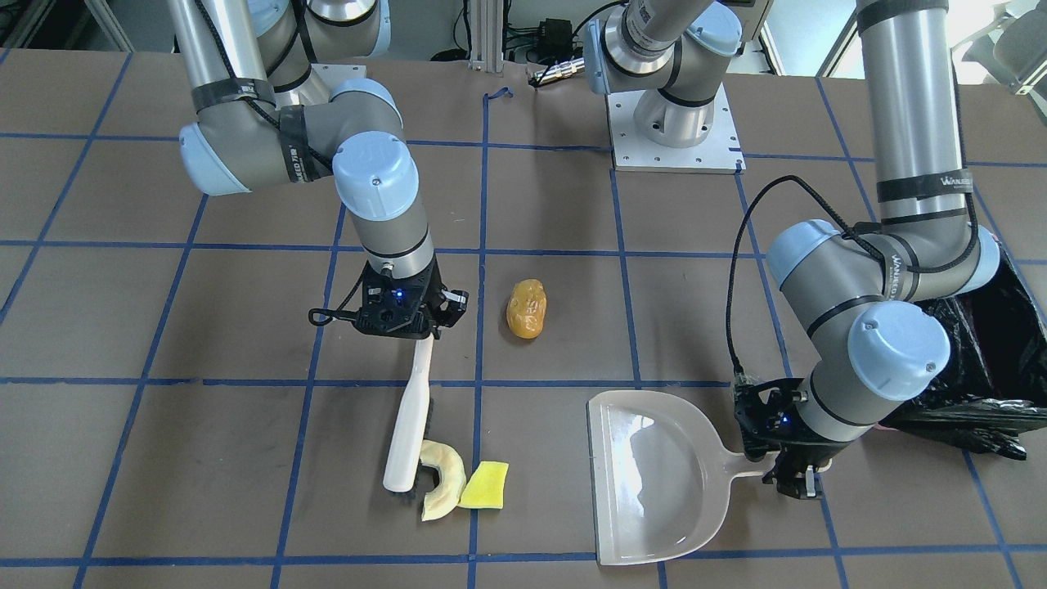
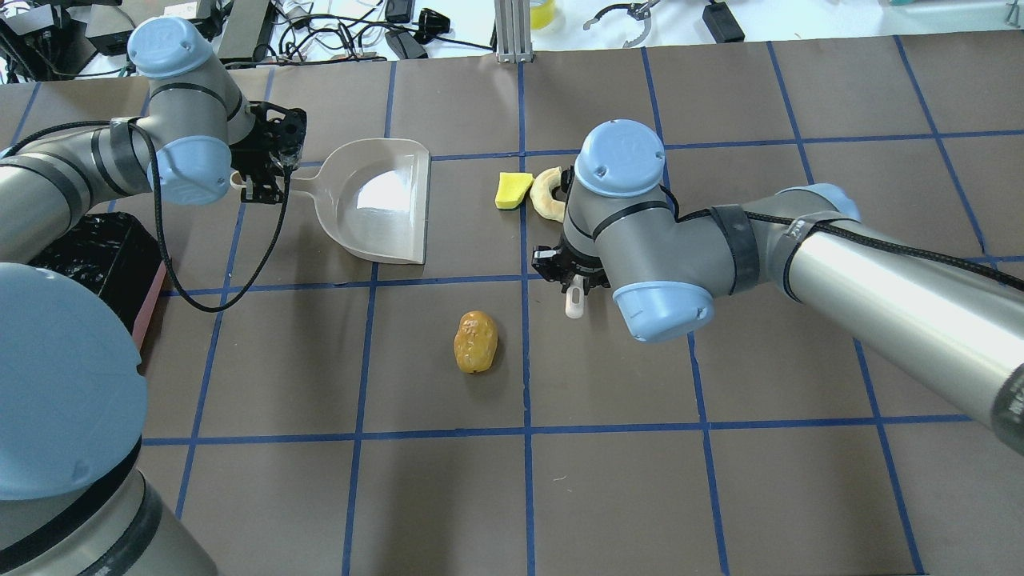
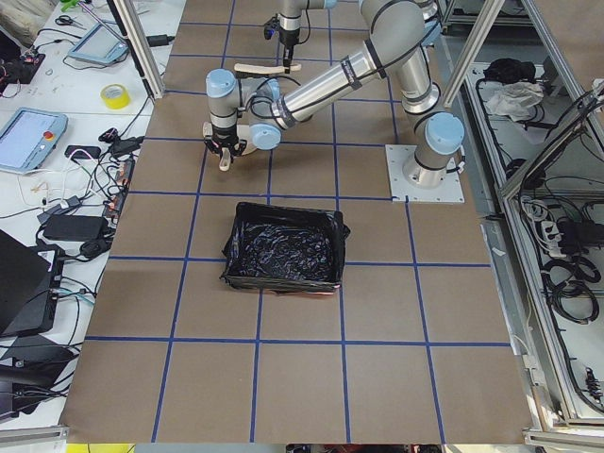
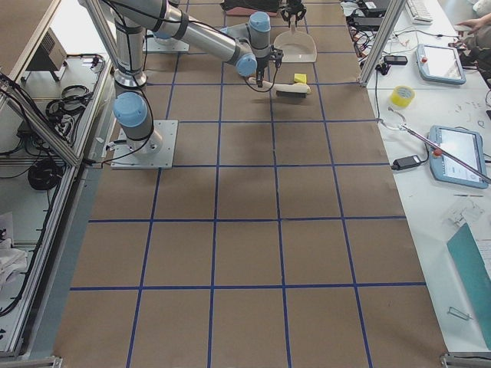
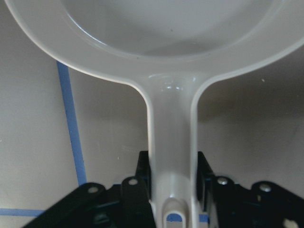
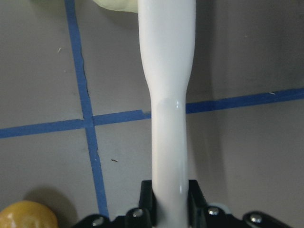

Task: Sweep and dump trash into bin
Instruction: 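Sweep the sponge and apple slice with the brush toward the dustpan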

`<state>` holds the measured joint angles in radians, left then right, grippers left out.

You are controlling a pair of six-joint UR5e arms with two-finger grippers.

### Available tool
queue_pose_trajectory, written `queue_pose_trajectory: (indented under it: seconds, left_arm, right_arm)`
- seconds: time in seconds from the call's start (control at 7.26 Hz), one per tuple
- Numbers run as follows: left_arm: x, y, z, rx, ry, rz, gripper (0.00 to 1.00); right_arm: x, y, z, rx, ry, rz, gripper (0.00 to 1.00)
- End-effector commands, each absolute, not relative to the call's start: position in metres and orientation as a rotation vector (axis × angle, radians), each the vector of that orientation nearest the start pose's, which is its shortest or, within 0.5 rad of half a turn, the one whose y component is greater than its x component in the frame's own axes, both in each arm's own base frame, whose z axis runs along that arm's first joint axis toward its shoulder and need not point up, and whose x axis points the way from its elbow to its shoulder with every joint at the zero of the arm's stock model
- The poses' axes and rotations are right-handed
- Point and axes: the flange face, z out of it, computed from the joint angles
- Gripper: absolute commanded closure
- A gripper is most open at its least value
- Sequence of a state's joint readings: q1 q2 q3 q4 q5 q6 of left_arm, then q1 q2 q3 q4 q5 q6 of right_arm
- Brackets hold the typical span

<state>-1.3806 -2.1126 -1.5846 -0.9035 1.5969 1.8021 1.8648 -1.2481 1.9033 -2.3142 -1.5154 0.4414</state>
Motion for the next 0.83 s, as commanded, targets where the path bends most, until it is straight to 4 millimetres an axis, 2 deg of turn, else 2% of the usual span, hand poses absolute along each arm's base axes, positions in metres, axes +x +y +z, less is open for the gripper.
queue_pose_trajectory:
  seconds: [0.0,0.14,0.41,0.55,0.69]
  left_arm:
    - [-0.003,-0.675,0.231,-2.340,-2.252,0.062,0.68]
    - [-0.003,-0.675,0.231,-2.340,-2.252,0.062,0.68]
    - [-0.003,-0.675,0.232,-2.341,-2.253,0.064,0.68]
    - [-0.003,-0.675,0.232,-2.341,-2.253,0.064,0.68]
    - [-0.003,-0.676,0.233,-2.342,-2.254,0.065,0.68]
  right_arm:
    - [0.333,-0.489,0.230,0.257,3.037,-0.085,1.00]
    - [0.354,-0.489,0.226,0.266,3.021,-0.074,1.00]
    - [0.371,-0.498,0.230,0.292,2.995,-0.083,1.00]
    - [0.382,-0.497,0.230,0.276,2.960,-0.059,1.00]
    - [0.399,-0.499,0.235,0.298,2.918,-0.054,1.00]
